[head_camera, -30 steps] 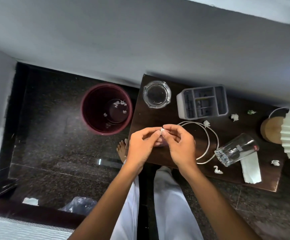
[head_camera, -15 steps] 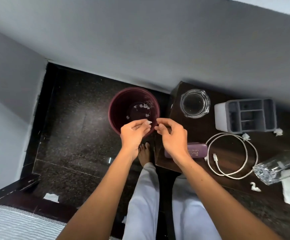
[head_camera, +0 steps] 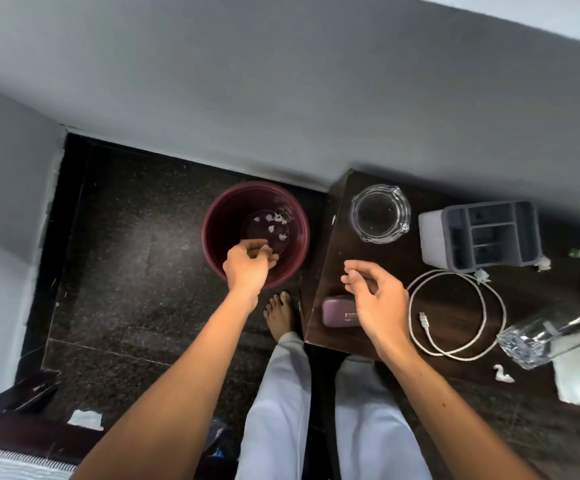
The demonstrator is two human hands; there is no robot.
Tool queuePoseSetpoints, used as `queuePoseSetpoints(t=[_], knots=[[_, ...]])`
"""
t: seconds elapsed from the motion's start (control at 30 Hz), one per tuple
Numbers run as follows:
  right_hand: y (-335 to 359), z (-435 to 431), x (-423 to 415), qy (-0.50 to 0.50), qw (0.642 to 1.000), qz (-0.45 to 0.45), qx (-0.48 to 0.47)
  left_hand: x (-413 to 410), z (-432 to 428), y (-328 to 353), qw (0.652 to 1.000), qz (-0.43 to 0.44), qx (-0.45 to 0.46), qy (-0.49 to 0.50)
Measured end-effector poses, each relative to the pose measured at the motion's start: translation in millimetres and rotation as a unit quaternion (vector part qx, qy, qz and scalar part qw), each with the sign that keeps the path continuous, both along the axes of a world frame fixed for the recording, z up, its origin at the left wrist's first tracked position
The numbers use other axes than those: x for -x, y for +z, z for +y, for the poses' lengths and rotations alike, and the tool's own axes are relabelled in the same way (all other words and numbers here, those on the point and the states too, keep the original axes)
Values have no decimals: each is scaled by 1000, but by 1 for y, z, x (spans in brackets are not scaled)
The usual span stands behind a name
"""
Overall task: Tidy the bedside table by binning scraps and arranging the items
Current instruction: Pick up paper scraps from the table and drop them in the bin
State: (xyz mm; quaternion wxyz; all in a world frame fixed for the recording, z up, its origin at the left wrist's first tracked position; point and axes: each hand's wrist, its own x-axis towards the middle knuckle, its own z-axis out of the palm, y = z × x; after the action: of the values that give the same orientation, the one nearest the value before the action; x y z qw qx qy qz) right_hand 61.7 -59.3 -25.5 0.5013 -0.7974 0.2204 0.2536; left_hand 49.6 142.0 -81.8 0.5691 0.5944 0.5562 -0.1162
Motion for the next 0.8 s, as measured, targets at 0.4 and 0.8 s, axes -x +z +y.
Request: queuePoseSetpoints(t=[0.4,0.8], knots=[[18,-117,4,-79,988,-43,124,5,-164,70,974,-146,91,-147],[-17,-186,-31,-85,963,-72,246,-21,-262,68,965,-105,187,-153]])
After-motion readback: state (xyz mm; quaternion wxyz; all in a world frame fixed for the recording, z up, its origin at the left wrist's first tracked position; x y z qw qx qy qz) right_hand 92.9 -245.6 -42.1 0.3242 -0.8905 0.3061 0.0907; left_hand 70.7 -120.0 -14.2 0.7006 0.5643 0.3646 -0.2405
